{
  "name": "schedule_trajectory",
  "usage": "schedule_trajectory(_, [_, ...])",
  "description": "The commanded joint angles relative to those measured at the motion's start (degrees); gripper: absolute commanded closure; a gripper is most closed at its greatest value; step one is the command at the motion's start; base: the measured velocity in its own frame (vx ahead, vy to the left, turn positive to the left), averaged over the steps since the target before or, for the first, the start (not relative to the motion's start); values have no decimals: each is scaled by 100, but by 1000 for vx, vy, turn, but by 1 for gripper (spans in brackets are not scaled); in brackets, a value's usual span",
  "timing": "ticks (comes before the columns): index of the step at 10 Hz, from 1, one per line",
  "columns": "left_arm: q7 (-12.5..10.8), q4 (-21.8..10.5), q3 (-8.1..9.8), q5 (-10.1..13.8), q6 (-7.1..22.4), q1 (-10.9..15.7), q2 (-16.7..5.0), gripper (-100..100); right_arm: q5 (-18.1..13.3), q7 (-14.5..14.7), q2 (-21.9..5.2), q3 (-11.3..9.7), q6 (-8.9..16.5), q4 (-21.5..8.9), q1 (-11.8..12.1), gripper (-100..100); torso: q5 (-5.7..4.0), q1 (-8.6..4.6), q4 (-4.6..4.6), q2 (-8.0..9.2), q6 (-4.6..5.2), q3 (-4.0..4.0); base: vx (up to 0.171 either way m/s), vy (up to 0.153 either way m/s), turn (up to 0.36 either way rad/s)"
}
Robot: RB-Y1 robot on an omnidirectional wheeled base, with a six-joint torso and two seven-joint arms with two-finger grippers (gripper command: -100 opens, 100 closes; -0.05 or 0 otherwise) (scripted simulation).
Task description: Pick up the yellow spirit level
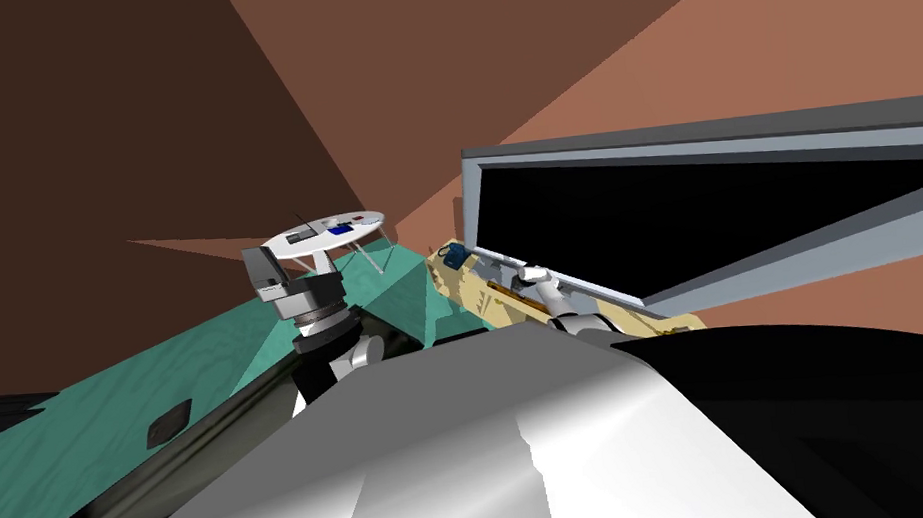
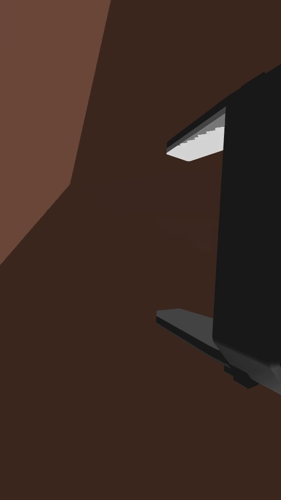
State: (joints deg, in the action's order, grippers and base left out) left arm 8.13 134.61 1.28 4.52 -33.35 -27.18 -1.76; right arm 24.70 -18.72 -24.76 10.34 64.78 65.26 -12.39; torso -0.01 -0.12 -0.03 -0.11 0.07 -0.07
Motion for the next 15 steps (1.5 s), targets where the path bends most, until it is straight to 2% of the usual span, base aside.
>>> schedule_trajectory(1, [0,0,0,0,0,0,0,0,96,-117,-20,27,286,-191,-44,-100,0,0,0,0,0,0,54,-39,39])
schedule_trajectory(2, [0,0,0,0,0,0,0,0,96,-117,-20,27,369,-191,-44,-100,0,-2,0,-2,-1,-1,40,-37,19])
schedule_trajectory(4, [0,0,0,0,0,0,0,0,253,-276,-54,68,756,-544,-150,-100,-1,-5,0,-1,-1,-1,51,-51,51])
schedule_trajectory(5, [0,0,0,0,0,0,0,0,253,-276,-54,68,817,-572,-150,-100,-2,-8,-1,-6,-1,-3,45,-44,23])
schedule_trajectory(6, [0,0,0,0,0,0,0,0,322,-348,-69,86,1013,-736,-194,-100,-1,-4,-1,-2,0,-1,37,-40,23])
schedule_trajectory(7, [0,0,0,0,0,0,0,0,322,-348,-69,86,1013,-736,-194,-100,-1,-3,0,1,-1,0,29,-31,17])
schedule_trajectory(11, [0,0,0,0,0,0,0,0,522,-561,-117,141,1578,-1187,-312,-100,-1,-6,0,-2,0,-1,44,-46,34])
schedule_trajectory(13, [0,0,0,0,0,0,0,0,578,-623,-134,157,1734,-1304,-341,-100,-2,-5,0,0,0,0,16,-27,22])
schedule_trajectory(14, [0,0,0,0,0,0,0,0,564,-579,-135,155,1653,-1297,-340,-100,1,8,3,14,0,7,0,0,0])
schedule_trajectory(15, [0,0,0,0,0,0,0,0,567,-592,-135,155,1679,-1294,-338,0,3,12,4,16,0,9,0,0,0])
